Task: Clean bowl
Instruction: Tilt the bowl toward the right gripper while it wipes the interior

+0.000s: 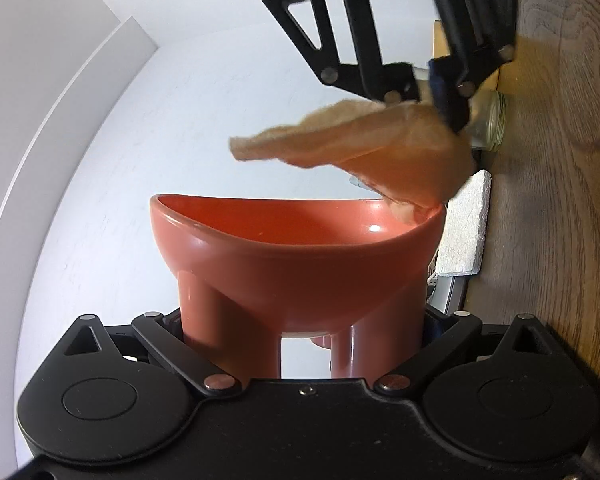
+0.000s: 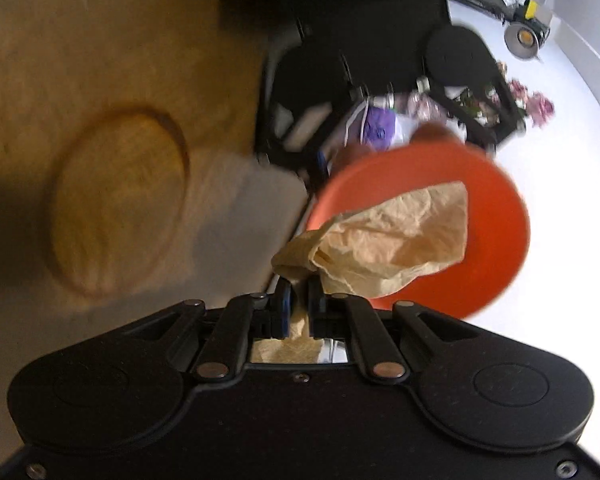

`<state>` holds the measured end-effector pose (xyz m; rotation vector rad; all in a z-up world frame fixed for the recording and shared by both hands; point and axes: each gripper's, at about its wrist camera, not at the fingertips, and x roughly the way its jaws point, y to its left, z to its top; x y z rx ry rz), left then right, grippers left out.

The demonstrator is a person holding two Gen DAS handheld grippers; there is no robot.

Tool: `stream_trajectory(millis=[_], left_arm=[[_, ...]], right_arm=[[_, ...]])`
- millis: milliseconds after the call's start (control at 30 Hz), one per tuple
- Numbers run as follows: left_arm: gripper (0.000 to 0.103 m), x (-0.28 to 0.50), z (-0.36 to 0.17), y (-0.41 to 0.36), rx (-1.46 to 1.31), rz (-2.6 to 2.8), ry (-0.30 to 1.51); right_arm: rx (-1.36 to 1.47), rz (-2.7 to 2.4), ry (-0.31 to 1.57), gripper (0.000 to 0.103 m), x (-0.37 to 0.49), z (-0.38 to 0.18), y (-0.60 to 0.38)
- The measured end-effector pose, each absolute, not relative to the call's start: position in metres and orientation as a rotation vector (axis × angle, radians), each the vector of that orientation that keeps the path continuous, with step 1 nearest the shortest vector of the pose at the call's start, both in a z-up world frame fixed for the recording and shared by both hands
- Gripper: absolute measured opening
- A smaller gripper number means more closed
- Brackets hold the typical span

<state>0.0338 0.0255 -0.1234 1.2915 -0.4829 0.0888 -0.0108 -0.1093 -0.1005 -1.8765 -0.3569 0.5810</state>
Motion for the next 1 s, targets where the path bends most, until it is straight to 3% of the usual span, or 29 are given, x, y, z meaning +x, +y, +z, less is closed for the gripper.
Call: stream_trajectory(millis=[267,633,1000], left_arm=[[0.097,0.034,-0.123,0.025,1.292,0.089,-0.483],[0.097,0.034,-0.124,0.026,1.292,0.089,-0.483],[0.097,0.035,-0.124,0.025,1.292,0.088,-0.483]], right_arm=[[-1.824,0.673,-0.445,0.007,-0.043,-0.099,-0.103],[-1.751,0.661,-0.622,0.007,-0.059,-0.049,-0.036],[-1.758,0.521,-0.627,0.007,-0.050,-0.010,-0.061]])
